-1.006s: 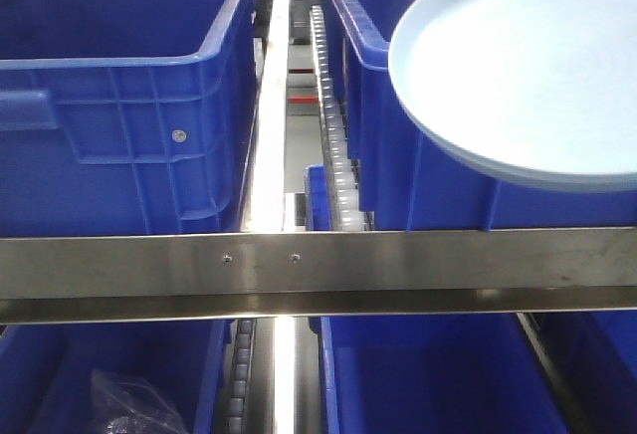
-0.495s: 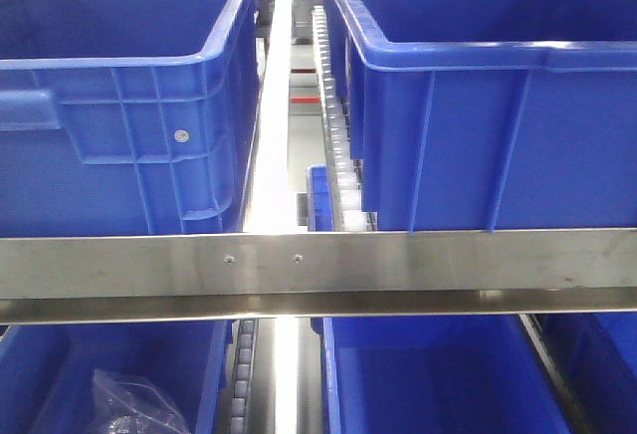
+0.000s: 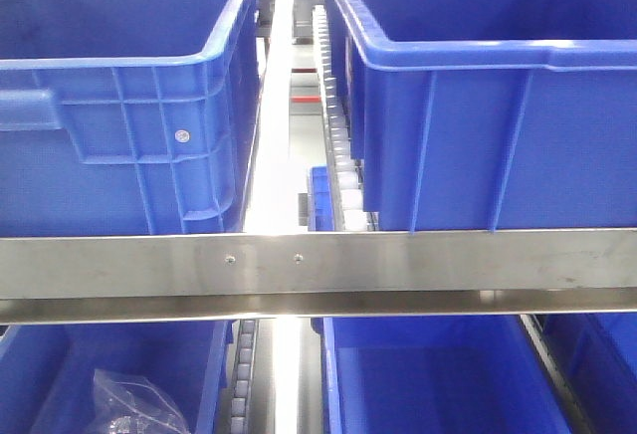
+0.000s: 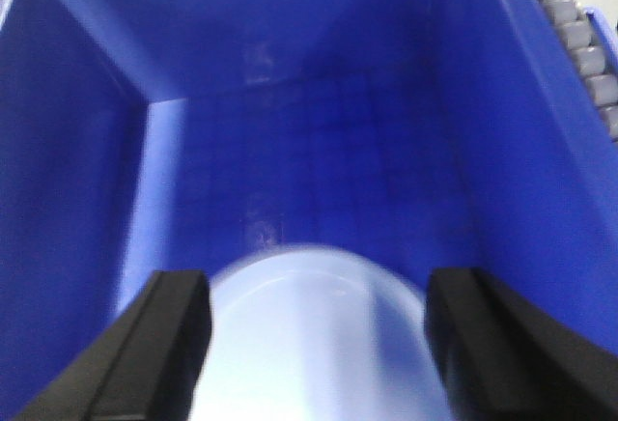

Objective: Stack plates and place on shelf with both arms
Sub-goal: 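Lower the plate stack into the blue bin with the right gripper, then open the right gripper and raise it out of the bin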

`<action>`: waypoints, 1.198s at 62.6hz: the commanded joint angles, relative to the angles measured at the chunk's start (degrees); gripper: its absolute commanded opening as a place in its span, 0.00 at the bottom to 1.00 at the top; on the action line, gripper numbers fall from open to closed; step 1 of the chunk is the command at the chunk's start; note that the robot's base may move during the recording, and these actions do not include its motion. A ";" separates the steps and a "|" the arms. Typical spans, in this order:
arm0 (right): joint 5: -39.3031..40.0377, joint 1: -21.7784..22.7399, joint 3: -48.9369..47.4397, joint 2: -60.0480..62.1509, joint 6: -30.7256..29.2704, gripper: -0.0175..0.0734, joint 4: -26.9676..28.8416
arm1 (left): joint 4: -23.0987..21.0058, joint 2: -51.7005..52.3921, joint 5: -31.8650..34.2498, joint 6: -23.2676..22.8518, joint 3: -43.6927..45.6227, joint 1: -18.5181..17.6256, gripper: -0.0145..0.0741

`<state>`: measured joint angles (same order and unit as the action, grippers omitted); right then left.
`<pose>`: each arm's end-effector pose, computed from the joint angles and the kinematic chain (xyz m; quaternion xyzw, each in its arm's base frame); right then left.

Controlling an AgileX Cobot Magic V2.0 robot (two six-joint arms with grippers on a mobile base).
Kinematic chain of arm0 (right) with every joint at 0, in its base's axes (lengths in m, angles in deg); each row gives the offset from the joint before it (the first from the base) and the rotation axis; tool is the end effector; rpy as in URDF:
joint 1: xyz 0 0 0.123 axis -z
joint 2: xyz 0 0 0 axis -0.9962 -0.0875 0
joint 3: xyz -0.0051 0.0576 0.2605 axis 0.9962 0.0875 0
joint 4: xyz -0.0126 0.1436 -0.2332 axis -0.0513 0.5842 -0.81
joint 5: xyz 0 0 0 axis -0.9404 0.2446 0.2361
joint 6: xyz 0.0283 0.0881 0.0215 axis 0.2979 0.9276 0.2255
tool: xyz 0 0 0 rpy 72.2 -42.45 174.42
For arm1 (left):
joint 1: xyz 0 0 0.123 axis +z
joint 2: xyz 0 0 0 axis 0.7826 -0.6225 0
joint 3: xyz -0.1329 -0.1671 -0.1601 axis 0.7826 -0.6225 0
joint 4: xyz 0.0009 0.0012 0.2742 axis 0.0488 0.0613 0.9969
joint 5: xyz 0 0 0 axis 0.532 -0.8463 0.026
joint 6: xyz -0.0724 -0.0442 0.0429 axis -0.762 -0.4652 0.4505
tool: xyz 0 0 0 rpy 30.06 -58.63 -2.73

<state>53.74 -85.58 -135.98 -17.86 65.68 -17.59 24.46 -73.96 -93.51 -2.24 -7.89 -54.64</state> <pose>0.3852 0.0068 0.3330 0.0708 0.8349 0.0695 0.5415 0.1466 -0.0043 0.2852 -0.1062 0.8237 -0.0784 0.5515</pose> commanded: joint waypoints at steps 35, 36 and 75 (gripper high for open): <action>6.45 0.27 22.14 35.89 -0.25 0.25 0.22 | 0.17 -0.15 4.20 -0.44 1.66 0.00 0.28; 6.31 0.27 23.15 36.98 -0.25 0.25 0.22 | 0.17 -0.15 4.20 -0.44 1.66 0.00 0.28; 2.78 0.23 37.56 58.72 -0.25 0.25 0.27 | 0.17 -0.15 4.20 -0.44 1.66 0.00 0.28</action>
<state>51.54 -85.58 -97.07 40.95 65.79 -17.59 24.46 -73.96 -93.51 -2.24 -7.89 -54.64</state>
